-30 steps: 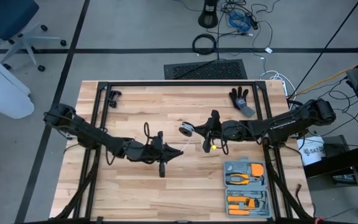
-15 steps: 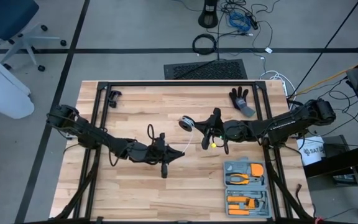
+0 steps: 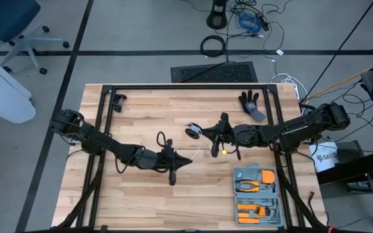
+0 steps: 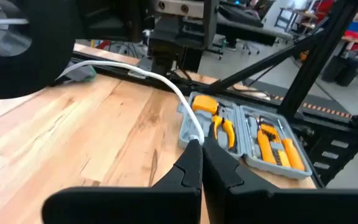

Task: Coil cords
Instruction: Uncoil the white cable wire from the spool

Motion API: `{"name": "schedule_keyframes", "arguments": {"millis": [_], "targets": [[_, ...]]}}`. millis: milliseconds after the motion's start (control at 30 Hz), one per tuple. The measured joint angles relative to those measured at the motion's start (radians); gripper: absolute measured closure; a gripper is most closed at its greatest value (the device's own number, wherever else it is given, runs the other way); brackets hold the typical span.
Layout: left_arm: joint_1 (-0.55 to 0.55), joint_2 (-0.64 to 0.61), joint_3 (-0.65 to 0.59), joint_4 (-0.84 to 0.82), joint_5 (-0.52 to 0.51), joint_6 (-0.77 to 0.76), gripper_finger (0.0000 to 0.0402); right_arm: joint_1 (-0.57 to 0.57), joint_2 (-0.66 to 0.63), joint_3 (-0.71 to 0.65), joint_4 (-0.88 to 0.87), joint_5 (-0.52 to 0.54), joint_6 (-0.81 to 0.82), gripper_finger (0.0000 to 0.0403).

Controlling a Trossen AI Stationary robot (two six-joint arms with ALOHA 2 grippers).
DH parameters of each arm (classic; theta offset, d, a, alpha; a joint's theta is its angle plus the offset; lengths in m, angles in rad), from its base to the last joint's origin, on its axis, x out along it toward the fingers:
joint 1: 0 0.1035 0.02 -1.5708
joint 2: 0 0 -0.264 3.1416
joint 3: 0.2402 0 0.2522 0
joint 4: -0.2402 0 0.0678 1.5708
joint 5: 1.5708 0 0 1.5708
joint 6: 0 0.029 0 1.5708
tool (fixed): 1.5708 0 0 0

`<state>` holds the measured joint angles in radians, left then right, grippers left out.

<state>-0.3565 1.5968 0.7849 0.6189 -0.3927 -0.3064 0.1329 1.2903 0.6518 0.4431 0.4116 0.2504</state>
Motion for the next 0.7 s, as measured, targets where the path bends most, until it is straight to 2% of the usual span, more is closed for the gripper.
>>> {"name": "schedule_keyframes", "arguments": {"millis": [700], "targets": [[0.003, 0.0, 0.0, -0.035, -0.005, 0.034, 0.0401, 0.009, -0.003, 0.0, 0.004, -0.05, 0.0, 0.0403]]}}
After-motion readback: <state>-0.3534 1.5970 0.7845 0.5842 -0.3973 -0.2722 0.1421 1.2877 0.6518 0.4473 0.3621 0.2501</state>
